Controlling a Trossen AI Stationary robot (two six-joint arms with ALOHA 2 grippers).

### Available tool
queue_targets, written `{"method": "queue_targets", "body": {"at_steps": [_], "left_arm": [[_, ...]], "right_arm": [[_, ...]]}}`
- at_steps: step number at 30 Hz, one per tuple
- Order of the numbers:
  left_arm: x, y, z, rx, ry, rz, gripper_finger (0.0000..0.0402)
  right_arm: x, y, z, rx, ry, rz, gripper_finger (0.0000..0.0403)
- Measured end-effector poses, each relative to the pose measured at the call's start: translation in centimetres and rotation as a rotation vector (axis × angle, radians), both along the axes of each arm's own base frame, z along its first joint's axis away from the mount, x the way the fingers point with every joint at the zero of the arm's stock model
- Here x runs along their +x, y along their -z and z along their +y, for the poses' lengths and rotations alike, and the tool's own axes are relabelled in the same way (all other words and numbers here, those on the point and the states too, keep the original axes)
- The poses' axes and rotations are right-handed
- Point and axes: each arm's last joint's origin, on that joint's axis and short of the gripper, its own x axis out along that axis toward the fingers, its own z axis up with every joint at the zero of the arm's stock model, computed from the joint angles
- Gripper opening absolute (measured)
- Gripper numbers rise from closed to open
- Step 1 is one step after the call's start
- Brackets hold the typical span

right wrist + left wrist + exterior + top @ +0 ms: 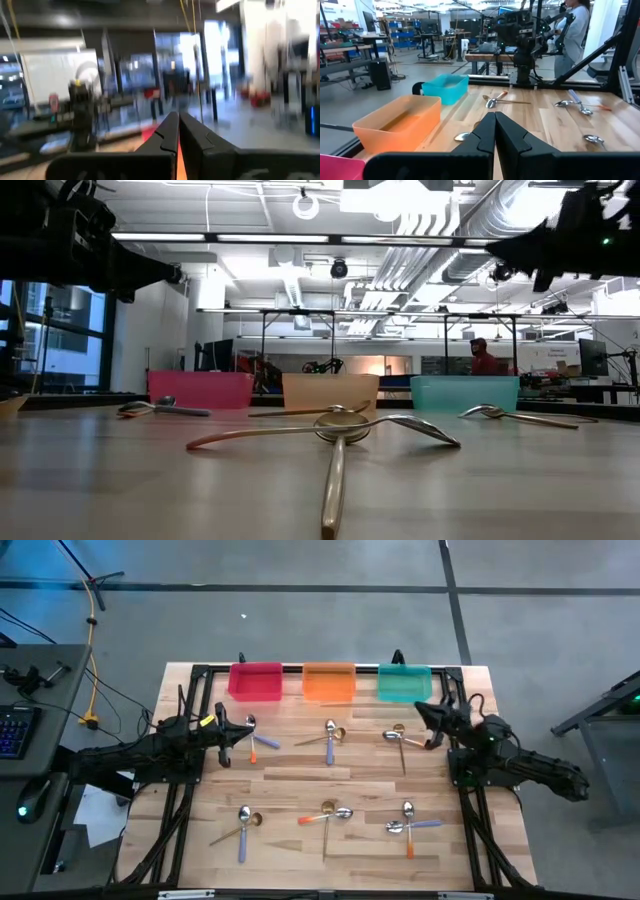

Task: Sort silverware by color (type)
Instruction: Put the top right orange spoon into the green bin

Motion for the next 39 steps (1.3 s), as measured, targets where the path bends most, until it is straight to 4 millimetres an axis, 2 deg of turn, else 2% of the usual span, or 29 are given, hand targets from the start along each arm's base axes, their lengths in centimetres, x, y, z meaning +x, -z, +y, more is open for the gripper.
{"method": "queue_targets", "body": {"at_steps": [5, 11, 21, 27, 39], "left_arm": [[0.0, 0.2, 0.0, 0.012, 0.000, 0.023, 0.0001], [0.0, 0.1, 0.0, 0.014, 0.000, 0.011, 0.0001], [0.0, 0.1, 0.0, 0.009, 0.000, 0.010, 0.0001], [0.0, 0.0, 0.0, 0.007, 0.000, 0.006, 0.0001], [0.0, 0.0, 0.0, 0.007, 0.000, 0.006, 0.0001]], "right_arm": [[1.2, 0.3, -0.2, 0.154, -0.039, 0.123, 0.0000], [2.6, 0.9, -0.5, 0.329, -0.041, 0.407, 0.0010], [4.6, 0.7, -1.3, 0.558, 0.037, 0.908, 0.0100], [6.3, 2.3, -2.2, 0.636, 0.066, 1.160, 0.0139], [9.0, 3.8, -3.6, 0.738, 0.050, 1.511, 0.0144]]}}
